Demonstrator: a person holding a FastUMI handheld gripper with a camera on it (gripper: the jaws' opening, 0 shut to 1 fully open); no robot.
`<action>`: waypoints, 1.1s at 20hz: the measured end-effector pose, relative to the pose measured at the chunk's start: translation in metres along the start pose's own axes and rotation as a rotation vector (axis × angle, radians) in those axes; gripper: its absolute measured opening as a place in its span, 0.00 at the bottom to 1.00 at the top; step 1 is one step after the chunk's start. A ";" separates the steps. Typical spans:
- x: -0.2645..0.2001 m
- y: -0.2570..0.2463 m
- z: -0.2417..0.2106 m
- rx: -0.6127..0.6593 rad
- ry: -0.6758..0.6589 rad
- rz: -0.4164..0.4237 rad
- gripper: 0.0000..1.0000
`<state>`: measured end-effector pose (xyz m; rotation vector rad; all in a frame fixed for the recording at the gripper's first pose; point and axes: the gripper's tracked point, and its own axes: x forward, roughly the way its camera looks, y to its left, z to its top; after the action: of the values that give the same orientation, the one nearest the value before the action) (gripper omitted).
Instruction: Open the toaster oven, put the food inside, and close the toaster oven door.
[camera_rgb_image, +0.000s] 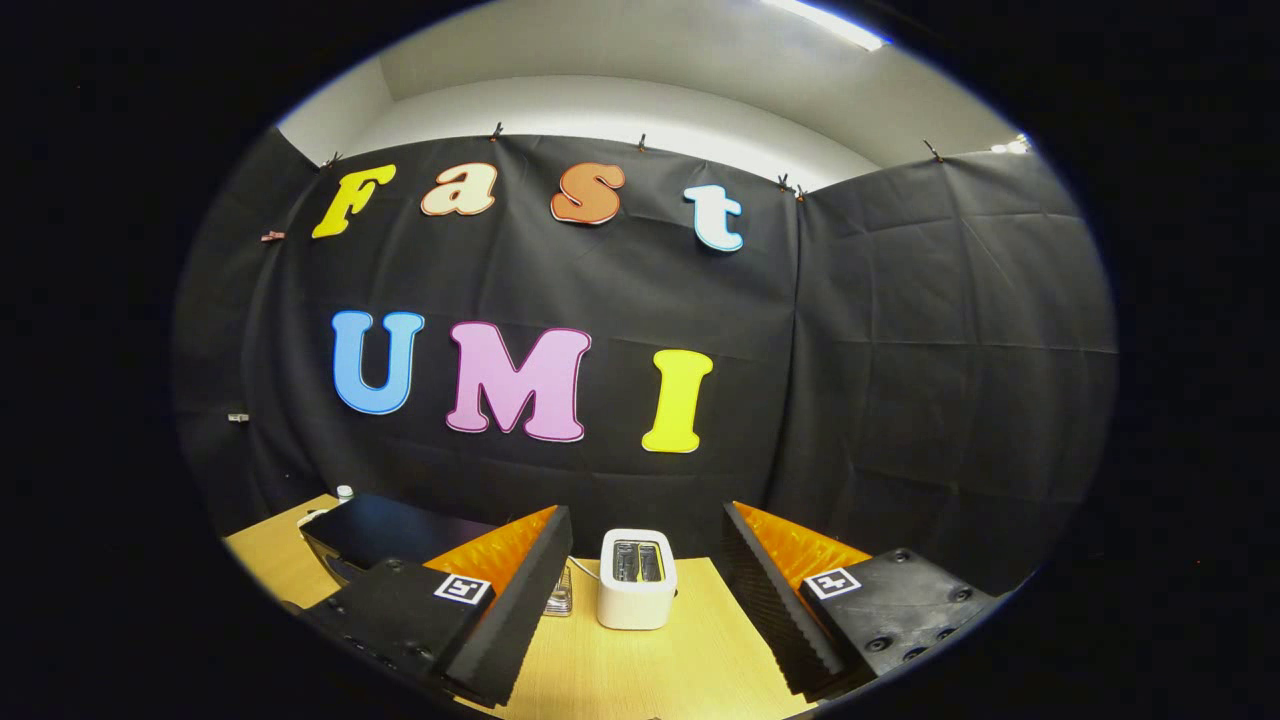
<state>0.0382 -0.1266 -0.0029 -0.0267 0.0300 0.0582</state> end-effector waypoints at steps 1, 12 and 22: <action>0.000 0.000 0.000 -0.001 0.000 -0.001 0.98; 0.001 0.002 0.000 0.002 0.001 -0.003 0.98; 0.002 0.007 0.005 0.003 -0.036 0.019 0.98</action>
<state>0.0395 -0.1190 0.0023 -0.0227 -0.0055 0.0775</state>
